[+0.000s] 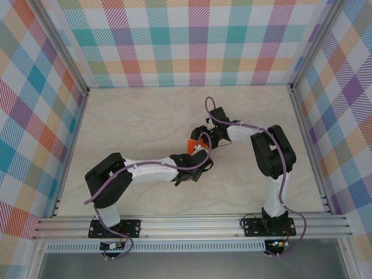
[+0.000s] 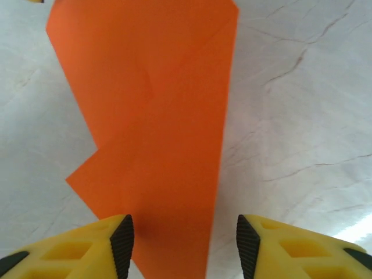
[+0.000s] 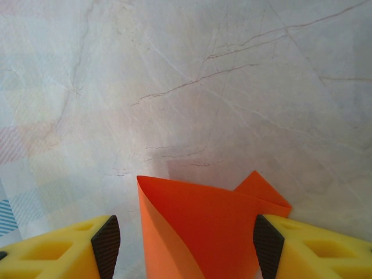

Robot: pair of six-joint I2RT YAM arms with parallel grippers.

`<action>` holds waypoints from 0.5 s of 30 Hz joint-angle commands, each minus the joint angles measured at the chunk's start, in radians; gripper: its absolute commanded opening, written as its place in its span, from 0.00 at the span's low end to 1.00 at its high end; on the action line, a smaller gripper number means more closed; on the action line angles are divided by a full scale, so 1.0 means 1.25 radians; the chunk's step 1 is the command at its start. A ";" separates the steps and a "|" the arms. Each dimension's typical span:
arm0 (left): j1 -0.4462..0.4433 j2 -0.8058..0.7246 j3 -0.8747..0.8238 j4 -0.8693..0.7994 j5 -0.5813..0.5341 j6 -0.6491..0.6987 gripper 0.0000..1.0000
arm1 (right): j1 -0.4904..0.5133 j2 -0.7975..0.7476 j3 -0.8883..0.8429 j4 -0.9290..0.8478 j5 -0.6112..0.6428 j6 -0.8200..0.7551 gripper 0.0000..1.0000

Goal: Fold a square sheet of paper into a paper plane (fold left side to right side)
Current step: Fold the wing for the fifth time at the center of the table.

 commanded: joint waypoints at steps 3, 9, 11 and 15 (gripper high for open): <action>-0.021 0.032 0.042 -0.032 -0.065 0.001 0.44 | 0.009 0.025 -0.004 -0.026 -0.011 -0.014 0.65; -0.023 0.046 0.060 -0.033 -0.070 0.005 0.38 | 0.008 0.026 -0.005 -0.025 -0.012 -0.015 0.65; -0.023 0.053 0.064 -0.034 -0.074 0.004 0.36 | 0.009 0.025 -0.005 -0.025 -0.012 -0.016 0.65; -0.023 0.061 0.068 -0.037 -0.078 0.004 0.29 | 0.008 0.024 -0.005 -0.026 -0.012 -0.015 0.65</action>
